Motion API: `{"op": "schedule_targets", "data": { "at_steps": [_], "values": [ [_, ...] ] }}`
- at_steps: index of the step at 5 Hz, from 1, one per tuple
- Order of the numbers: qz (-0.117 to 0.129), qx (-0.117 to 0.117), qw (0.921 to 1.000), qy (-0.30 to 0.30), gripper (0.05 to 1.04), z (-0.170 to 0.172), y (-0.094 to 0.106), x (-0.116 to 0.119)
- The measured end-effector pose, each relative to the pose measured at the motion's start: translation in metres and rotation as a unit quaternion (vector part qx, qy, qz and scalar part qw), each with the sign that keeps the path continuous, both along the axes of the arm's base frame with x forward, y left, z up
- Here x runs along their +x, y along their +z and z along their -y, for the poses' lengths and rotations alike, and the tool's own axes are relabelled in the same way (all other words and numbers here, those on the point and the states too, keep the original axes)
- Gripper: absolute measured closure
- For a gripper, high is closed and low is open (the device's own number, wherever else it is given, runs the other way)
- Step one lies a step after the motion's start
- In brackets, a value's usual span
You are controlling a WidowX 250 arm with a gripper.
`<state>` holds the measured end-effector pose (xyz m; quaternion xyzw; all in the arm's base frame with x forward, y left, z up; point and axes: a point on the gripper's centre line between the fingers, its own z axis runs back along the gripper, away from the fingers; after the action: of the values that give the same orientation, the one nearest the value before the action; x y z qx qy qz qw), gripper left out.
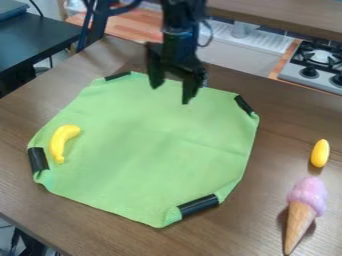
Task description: Fold the cloth from top right to bottom left
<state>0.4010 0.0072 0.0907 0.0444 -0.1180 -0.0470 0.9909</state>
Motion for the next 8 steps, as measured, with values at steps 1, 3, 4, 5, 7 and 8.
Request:
{"op": "schedule_targets", "data": {
  "at_steps": [1, 3, 4, 5, 7, 8],
  "values": [
    [0.016, -0.021, 0.9991, 0.032, 0.083, 0.014, 0.007, 0.013],
    [0.022, -0.062, 0.9901, 0.124, 0.083, 0.034, 0.004, 0.030],
    [0.010, -0.088, 0.9844, 0.152, 0.083, 0.042, 0.004, 0.041],
    [-0.005, -0.102, 0.9795, 0.173, 0.083, 0.047, 0.001, 0.048],
    [-0.044, -0.126, 0.9637, 0.231, 0.083, 0.056, -0.007, 0.064],
    [-0.065, -0.117, 0.9585, 0.252, 0.083, 0.059, -0.017, 0.071]
  ]
}}
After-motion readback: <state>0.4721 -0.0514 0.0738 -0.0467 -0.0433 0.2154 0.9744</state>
